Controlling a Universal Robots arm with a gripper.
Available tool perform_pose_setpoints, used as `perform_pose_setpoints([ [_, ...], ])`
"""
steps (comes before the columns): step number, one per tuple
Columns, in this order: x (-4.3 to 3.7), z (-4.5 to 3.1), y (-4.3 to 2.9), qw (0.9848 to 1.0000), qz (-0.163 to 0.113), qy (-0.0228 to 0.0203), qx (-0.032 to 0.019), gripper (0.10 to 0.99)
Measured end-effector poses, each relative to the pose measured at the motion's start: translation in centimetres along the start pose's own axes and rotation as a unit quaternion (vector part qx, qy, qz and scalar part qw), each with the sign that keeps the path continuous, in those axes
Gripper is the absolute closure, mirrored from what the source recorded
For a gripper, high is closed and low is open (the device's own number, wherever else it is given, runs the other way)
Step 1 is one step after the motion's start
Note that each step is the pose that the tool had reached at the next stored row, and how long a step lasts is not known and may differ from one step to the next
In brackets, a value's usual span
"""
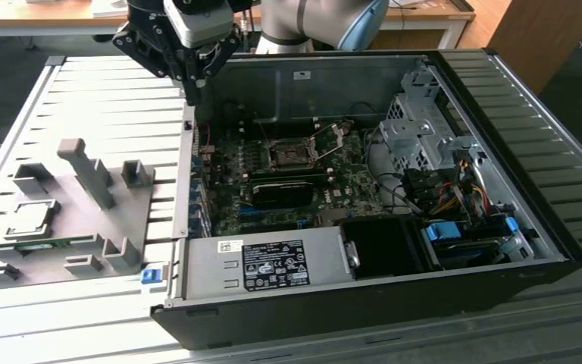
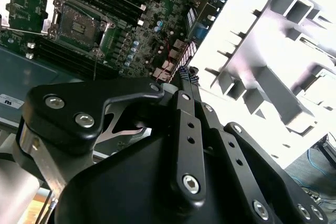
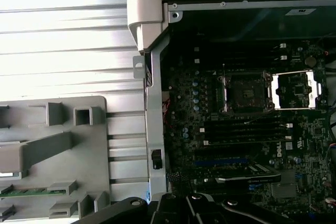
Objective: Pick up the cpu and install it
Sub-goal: 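Reach for the cpu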
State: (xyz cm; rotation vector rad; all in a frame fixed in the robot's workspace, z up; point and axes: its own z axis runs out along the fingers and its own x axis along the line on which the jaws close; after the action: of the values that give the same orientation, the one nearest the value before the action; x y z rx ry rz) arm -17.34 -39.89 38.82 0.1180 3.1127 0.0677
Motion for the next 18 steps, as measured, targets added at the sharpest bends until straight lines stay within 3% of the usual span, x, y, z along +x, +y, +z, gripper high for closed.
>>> perform_pose_setpoints([
  [18,0.85,0.07,-0.07,1.0000,0.000,0.0000,0.0000,0.980],
])
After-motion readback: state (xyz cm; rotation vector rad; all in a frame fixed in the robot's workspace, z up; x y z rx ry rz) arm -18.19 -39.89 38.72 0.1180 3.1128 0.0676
